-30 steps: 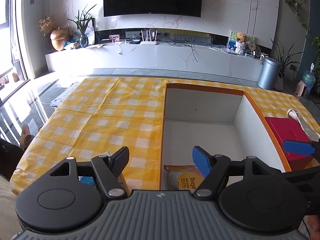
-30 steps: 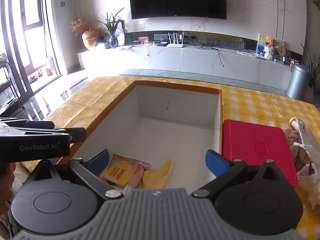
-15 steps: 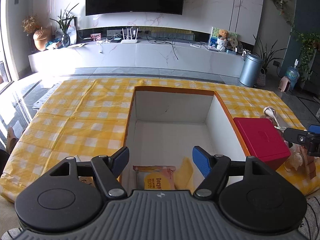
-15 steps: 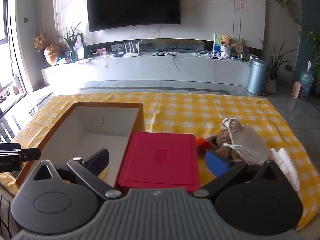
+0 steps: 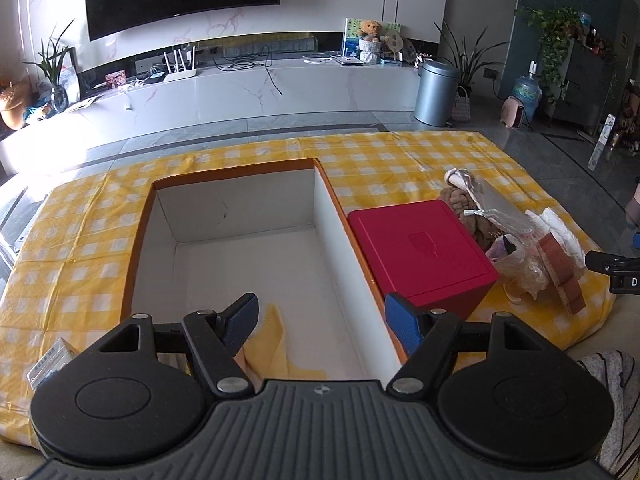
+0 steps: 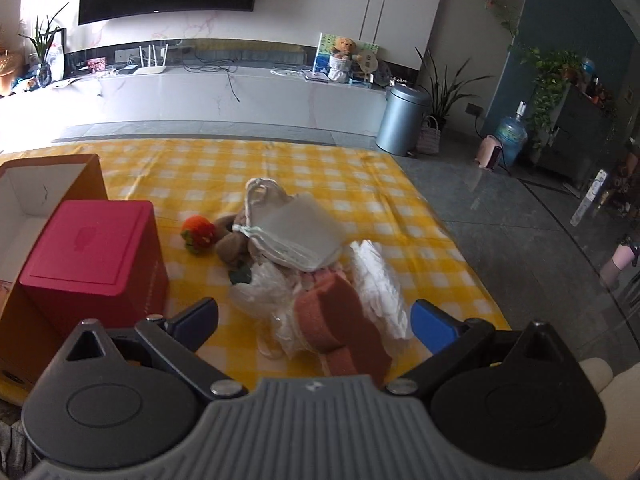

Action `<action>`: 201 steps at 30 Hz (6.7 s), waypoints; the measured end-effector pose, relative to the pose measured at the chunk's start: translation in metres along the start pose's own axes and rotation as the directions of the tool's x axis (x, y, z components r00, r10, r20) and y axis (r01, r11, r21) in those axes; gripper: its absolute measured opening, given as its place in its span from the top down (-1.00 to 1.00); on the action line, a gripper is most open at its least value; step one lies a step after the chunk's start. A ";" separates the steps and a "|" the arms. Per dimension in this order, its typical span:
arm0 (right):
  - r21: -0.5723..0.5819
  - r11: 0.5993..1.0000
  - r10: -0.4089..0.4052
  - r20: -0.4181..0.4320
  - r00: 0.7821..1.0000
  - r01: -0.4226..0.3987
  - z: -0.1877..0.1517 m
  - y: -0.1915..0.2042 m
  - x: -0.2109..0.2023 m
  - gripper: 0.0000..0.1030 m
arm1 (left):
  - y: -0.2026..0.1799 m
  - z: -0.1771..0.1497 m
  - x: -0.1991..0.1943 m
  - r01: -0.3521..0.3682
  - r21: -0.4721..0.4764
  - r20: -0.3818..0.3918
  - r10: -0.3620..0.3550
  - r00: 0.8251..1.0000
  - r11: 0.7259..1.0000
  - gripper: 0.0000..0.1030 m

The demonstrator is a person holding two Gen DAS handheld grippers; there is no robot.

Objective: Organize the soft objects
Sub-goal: 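Move the right gripper to the pile and grasp the pink sponge, then grasp the plastic-wrapped bouquet with the left gripper while the right holds the sponge, then carry the bouquet toward the white box with the left gripper while the right carries the sponge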

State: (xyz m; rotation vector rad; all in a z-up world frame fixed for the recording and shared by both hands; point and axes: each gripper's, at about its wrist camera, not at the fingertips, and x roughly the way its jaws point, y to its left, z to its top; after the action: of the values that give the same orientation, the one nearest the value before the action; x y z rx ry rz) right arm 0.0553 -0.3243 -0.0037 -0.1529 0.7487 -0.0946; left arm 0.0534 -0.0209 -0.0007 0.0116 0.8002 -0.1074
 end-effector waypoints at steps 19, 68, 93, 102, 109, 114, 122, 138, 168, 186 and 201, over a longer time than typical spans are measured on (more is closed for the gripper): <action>0.018 0.998 0.056 -0.154 0.987 -0.054 -0.033 -0.036 0.095 -0.93 | -0.096 0.018 0.038 0.094 0.145 -0.085 -0.082 0.993 0.985 -0.65; -0.145 0.982 -0.128 -0.055 0.990 0.119 -0.060 -0.016 0.087 0.32 | -0.194 0.074 0.202 0.029 -0.339 -0.579 -0.233 0.781 0.940 -0.61; -0.132 0.985 -0.120 -0.046 0.992 0.113 -0.061 -0.018 0.090 0.32 | -0.186 0.058 0.274 0.003 -0.347 -0.686 -0.256 0.681 0.938 -0.50; -0.124 0.986 -0.115 -0.048 0.992 0.108 -0.062 -0.019 0.088 0.32 | -0.167 0.056 0.249 0.087 -0.323 -0.705 -0.300 0.642 0.943 0.19; -0.128 0.985 -0.120 -0.053 0.991 0.113 -0.061 -0.018 0.090 0.32 | -0.192 0.047 0.215 0.232 -0.029 -0.760 -0.172 0.626 0.972 0.20; -0.138 0.983 -0.128 -0.056 0.990 0.119 -0.060 -0.017 0.091 0.33 | -0.197 0.039 0.209 0.313 0.066 -0.770 -0.152 0.620 0.947 0.12; -0.153 0.980 -0.138 -0.056 0.989 0.128 -0.062 -0.015 0.089 0.33 | -0.203 0.040 0.208 0.304 0.041 -0.755 -0.170 0.633 0.952 -0.08; -0.161 0.978 -0.141 -0.053 0.989 0.131 -0.062 -0.015 0.089 0.32 | -0.174 0.051 0.240 0.150 -0.356 -0.670 -0.363 0.647 0.923 -0.70; 0.207 0.948 0.254 -0.042 0.966 -0.240 -0.069 -0.059 0.063 0.35 | -0.179 0.037 0.150 0.384 -0.124 -0.625 -0.372 0.686 0.915 0.08; 0.054 0.929 0.354 0.157 0.922 -0.366 -0.011 0.012 -0.041 0.35 | -0.020 0.049 0.023 0.401 -0.261 -0.238 -0.461 0.855 0.878 0.08; -0.132 0.850 0.523 0.097 0.847 -0.510 0.029 0.177 -0.061 0.35 | 0.083 0.008 -0.011 0.064 -0.242 0.018 -0.062 0.998 0.968 0.07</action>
State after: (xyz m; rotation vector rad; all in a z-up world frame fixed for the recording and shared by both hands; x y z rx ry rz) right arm 0.0361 -0.1384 0.0282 -0.0475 0.6427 0.4686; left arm 0.0599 0.0619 0.0104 -0.2455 0.7993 -0.0691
